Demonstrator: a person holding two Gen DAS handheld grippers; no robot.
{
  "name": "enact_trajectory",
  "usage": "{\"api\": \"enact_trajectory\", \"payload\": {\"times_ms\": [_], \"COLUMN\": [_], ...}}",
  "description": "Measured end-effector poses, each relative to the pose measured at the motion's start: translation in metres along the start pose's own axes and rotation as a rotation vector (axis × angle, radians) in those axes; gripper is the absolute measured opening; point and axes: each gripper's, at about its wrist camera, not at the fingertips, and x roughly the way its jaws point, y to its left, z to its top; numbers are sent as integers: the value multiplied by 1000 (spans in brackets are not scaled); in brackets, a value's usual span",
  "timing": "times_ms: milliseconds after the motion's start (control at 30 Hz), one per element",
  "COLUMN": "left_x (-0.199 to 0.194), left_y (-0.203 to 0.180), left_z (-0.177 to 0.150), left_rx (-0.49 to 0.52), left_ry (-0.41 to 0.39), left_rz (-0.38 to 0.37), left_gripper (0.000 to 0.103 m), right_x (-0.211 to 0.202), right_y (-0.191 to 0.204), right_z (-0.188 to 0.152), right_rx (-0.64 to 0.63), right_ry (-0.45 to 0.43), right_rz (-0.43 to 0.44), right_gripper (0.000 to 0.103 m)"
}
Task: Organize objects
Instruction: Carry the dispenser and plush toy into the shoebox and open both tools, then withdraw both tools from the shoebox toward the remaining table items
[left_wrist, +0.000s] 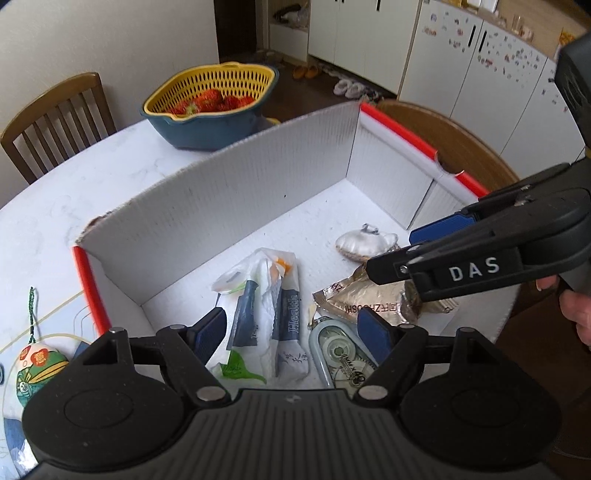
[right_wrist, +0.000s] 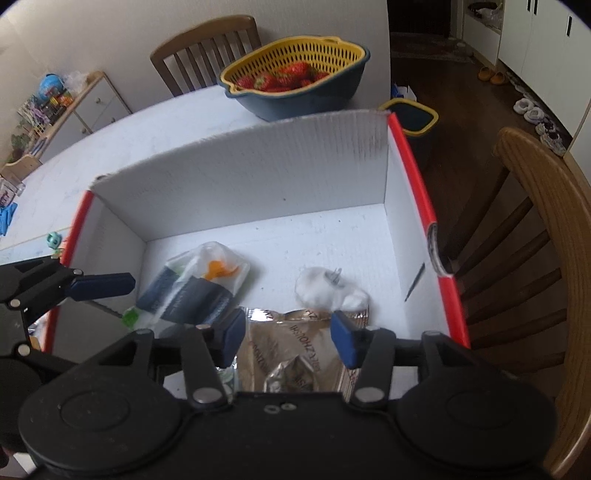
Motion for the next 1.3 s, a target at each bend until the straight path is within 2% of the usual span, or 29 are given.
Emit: {"api": "enact_trajectory", "payload": {"times_ms": [300, 433, 600, 1000, 1100, 1167, 1300], "left_x": [-33, -48, -64, -102, -111, -115, -123], "left_y": [1, 3, 7, 37, 47, 53, 68], "left_z": [-9, -13, -20, -43, -49, -54, -64], "left_rx": [-12, -14, -16, -57, -63, -67, -67], "left_ry": [-81, -118, -150, -232, -256, -259, -252], "left_rz": [-18, -23, -29, -52, -57, -51, -38], "left_gripper": [78, 78, 79, 83, 89, 99, 101], "right_x": [-30, -50, -68, -99, -104, -106, -108], "right_y": [12, 20, 28, 50, 61, 72, 94], "right_z": [-11, -20, -29, -50, -54, -57, -64], "right_rx": [-7, -17, -24, -17, -25, -37, -45], "right_ry": [-80, -129, -180, -301, -326, -342, -378], "right_rz": [26, 39, 44, -8, -13, -24, -36], "right_gripper": [52, 62, 65, 89, 93, 96, 97]}}
